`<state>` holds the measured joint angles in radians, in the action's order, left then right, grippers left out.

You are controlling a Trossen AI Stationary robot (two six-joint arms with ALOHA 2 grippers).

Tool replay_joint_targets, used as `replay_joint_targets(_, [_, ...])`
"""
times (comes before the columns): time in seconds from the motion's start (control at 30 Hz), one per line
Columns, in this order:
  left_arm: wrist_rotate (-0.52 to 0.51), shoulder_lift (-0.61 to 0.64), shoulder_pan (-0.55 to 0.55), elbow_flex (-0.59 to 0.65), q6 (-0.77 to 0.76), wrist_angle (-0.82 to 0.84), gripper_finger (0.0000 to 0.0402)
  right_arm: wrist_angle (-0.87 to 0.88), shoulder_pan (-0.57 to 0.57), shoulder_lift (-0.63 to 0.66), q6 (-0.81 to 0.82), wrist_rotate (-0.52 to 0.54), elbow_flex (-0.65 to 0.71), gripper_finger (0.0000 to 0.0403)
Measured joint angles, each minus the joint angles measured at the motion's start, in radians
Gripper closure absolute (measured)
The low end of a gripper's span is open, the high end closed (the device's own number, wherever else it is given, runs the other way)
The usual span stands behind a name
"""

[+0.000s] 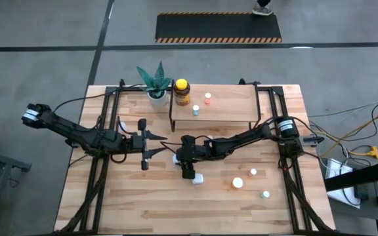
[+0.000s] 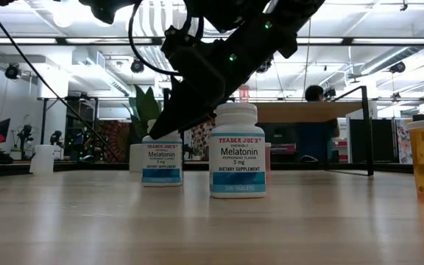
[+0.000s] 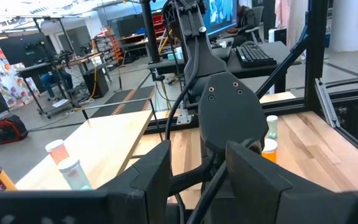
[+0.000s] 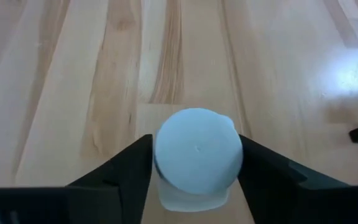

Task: Pick and place medicine bottles onto shelf by color
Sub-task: Put the top blue and white medicine bottle on the shelf

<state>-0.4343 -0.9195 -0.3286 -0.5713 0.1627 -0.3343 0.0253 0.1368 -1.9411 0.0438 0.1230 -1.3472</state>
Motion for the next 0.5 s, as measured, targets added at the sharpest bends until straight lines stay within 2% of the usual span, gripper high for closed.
replay_joint_targets(0.2, [0.0,0.0,0.0,0.001,0.0,-0.001,0.0265,0.002,0.0,0.004,-0.018,-0.001,0.0,0.024])
replay_joint_targets(0.5, [0.003,-0.002,0.0,0.001,-0.001,-0.015,0.0265,0.083,0.002,0.128,-0.073,-0.151,0.0,0.0228])
